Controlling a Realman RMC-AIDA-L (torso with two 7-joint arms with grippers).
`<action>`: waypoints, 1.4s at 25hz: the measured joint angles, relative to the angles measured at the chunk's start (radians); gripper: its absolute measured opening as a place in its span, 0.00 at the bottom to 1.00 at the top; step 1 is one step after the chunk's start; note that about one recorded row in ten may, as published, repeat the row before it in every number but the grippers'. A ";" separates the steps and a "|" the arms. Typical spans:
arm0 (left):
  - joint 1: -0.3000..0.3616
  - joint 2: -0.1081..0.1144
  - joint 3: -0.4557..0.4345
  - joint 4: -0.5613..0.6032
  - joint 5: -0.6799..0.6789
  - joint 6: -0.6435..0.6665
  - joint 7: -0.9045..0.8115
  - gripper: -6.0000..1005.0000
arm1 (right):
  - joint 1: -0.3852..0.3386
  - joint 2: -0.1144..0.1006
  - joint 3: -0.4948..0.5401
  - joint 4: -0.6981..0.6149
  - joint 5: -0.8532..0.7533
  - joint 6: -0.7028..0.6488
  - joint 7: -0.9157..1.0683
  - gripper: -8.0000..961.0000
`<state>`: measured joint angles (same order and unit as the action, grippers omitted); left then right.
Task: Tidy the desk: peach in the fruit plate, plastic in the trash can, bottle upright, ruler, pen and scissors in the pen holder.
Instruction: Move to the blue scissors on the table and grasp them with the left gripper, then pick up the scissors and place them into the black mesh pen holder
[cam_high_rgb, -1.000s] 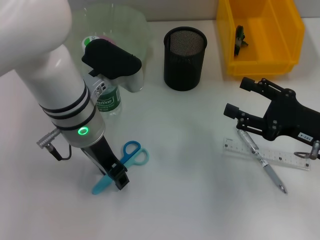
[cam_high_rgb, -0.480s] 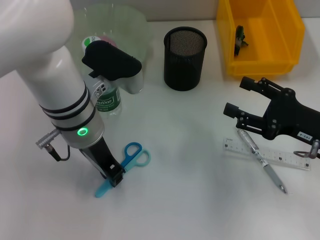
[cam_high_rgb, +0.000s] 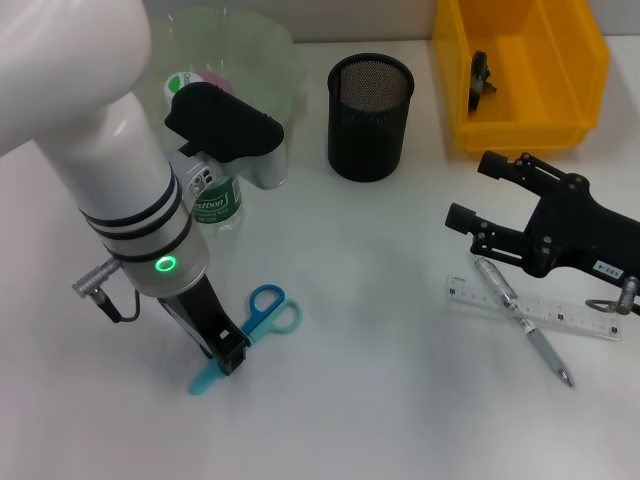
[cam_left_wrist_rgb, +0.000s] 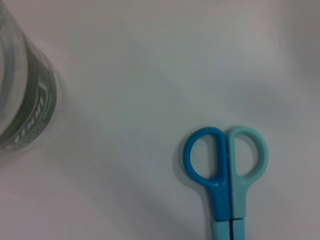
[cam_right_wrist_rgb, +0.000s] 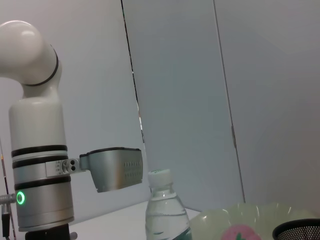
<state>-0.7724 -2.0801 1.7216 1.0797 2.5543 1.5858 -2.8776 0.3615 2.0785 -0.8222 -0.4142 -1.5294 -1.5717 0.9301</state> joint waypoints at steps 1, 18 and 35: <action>-0.001 0.000 0.002 0.000 0.001 0.000 0.000 0.25 | 0.000 0.000 0.000 0.000 0.000 0.000 0.000 0.85; -0.004 0.000 0.009 0.009 0.014 -0.008 0.000 0.21 | 0.003 0.000 0.000 0.000 0.000 0.013 0.000 0.85; 0.015 0.002 -0.061 0.179 0.007 -0.047 0.015 0.21 | -0.006 -0.001 0.170 0.021 0.001 0.006 0.003 0.85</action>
<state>-0.7576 -2.0784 1.6602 1.2591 2.5617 1.5392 -2.8627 0.3555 2.0774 -0.6525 -0.3930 -1.5282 -1.5657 0.9330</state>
